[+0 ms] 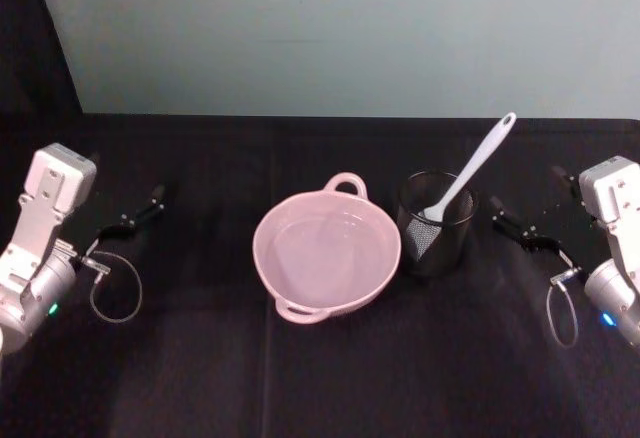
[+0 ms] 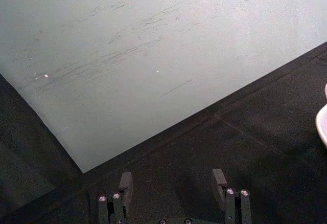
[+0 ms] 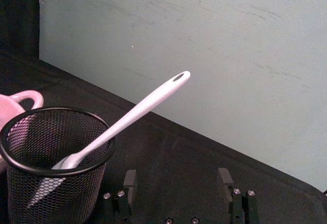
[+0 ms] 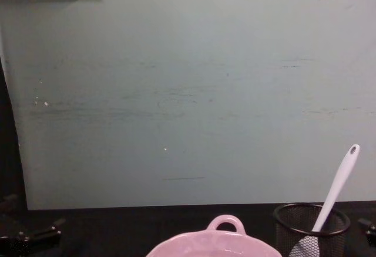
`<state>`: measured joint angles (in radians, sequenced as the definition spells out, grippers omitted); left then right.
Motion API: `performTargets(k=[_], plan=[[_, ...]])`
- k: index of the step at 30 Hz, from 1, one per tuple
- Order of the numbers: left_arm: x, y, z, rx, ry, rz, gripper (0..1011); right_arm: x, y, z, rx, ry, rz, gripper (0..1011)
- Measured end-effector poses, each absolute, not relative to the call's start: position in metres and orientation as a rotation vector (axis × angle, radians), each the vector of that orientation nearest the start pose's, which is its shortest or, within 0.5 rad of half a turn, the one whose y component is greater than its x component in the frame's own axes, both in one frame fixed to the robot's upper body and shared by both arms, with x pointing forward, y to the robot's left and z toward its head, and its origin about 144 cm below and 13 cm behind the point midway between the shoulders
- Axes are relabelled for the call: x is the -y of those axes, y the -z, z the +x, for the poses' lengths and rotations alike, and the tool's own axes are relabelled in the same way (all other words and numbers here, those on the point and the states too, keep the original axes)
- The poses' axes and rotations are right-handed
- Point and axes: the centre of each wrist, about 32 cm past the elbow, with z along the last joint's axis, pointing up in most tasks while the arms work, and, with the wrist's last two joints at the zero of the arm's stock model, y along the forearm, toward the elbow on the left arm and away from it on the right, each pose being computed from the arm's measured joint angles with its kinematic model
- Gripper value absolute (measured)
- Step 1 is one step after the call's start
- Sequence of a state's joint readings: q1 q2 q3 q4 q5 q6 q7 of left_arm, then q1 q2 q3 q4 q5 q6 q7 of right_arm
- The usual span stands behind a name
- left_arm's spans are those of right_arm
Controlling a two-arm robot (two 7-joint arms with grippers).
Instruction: Use the one hand to pick up the spoon and stir the clear water in the bowl.
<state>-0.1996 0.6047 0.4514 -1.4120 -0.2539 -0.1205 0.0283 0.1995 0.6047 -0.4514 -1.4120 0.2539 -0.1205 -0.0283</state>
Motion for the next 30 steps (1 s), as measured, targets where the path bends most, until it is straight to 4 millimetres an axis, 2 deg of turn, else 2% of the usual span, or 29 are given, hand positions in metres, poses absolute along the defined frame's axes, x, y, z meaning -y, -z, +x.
performTargets(k=[30], plan=[[-0.3097, -1.1398, 0.4886, 0.285, -1.248, 0.304, 1011, 0.3097, -1.1397, 0.4886, 0.285, 1.248, -0.304, 1002]])
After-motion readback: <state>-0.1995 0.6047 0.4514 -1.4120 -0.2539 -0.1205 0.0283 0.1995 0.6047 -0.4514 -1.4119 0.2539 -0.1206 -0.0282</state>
